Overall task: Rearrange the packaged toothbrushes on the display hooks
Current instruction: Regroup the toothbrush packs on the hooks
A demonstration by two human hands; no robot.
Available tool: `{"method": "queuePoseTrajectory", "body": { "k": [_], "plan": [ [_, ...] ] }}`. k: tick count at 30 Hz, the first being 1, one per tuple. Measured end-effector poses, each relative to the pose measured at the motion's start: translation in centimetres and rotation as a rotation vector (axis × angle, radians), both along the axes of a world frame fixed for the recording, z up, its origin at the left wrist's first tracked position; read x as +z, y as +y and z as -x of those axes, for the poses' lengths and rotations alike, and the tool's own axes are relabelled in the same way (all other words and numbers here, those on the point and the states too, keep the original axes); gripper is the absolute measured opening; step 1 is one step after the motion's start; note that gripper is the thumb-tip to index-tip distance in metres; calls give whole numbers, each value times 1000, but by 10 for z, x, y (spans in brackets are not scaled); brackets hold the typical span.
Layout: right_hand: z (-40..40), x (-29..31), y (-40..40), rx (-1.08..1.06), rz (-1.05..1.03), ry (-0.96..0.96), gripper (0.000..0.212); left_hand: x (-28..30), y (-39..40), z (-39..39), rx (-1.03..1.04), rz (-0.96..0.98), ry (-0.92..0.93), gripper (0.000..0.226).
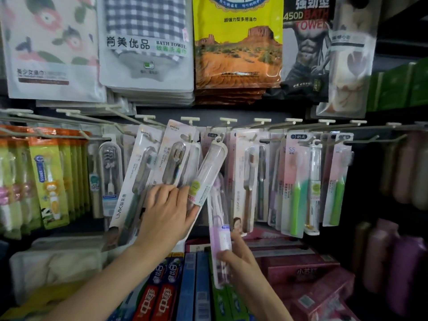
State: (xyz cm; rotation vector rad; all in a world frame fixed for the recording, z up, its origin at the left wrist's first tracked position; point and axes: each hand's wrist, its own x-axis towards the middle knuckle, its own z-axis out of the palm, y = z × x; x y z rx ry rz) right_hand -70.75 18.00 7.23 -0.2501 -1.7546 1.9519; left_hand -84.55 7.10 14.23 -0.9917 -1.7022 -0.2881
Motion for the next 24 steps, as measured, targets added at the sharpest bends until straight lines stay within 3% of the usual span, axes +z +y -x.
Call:
{"method": "queuePoseTrajectory", "body": {
  "k": [5,10,14,17,20,24],
  "plan": [
    [-27,-27,8,64,-4,-9,63,-2,1,-2,-79,-41,10,44],
    [-48,-30,2,112,-225,-67,53,-2,-2,-5,-134,-17,-64,49],
    [-44,-9,-13,13,-329,48,51,-11,-25,-4,-261,65,-41,44],
    [-31,13,-26,-1,-493,114,67,-18,-57,5,-352,53,-70,34],
    [-13,31,-50,9,-627,155,84,-17,-95,22,-316,-52,-175,33],
    [18,42,-86,27,-713,165,81,-11,-137,45,-196,-153,-295,34]
  ]
}}
